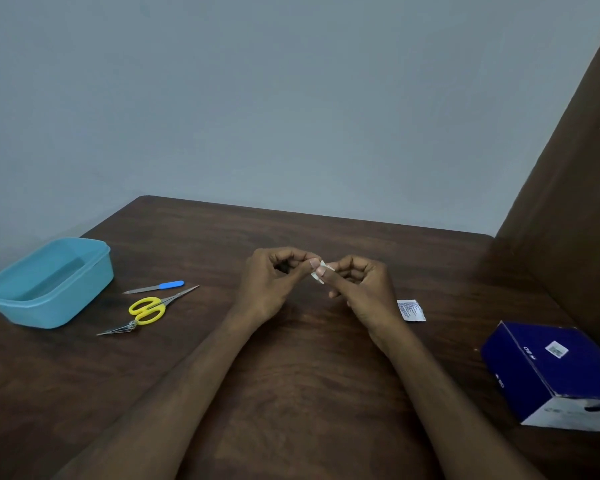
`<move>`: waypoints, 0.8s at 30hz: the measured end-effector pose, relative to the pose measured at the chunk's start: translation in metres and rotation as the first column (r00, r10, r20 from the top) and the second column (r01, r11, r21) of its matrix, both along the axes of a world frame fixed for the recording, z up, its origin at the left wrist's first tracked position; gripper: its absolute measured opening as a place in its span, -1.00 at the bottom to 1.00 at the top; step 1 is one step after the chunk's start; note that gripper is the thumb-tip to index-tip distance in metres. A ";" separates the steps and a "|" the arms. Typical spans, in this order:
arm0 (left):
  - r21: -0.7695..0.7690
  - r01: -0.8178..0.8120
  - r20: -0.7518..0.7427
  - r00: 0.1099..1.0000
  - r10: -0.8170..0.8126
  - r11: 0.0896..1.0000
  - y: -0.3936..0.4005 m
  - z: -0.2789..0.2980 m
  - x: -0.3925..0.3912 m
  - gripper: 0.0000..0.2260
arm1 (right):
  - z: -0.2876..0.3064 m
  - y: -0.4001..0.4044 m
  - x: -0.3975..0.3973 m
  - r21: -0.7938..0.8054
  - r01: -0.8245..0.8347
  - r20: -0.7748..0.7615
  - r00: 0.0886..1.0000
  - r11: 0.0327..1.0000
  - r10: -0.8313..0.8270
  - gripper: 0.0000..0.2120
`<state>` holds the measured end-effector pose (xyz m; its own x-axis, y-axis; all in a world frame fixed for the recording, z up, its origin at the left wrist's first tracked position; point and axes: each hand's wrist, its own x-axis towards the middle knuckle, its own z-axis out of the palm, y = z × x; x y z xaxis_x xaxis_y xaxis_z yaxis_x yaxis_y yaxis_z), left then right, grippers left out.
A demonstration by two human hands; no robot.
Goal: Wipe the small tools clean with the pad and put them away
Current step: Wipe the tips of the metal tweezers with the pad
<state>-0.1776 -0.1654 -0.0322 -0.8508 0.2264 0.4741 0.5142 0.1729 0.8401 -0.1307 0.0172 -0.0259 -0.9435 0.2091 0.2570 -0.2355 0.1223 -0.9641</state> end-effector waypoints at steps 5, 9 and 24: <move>0.127 0.007 0.057 0.998 -0.014 0.992 0.001 0.006 0.005 -0.85 | 0.003 -0.003 0.001 -0.129 -0.013 0.001 1.000 0.992 0.013 -0.85; 0.015 0.011 0.050 0.999 -0.012 1.000 0.003 0.003 0.006 -0.76 | 0.003 -0.008 -0.004 -0.268 -0.008 -0.049 0.999 0.963 -0.005 -0.90; -0.374 0.092 -0.065 0.990 -0.125 0.923 0.007 -0.004 0.009 -0.91 | 0.004 -0.019 -0.003 -0.408 0.056 -0.100 0.989 0.911 -0.105 -0.89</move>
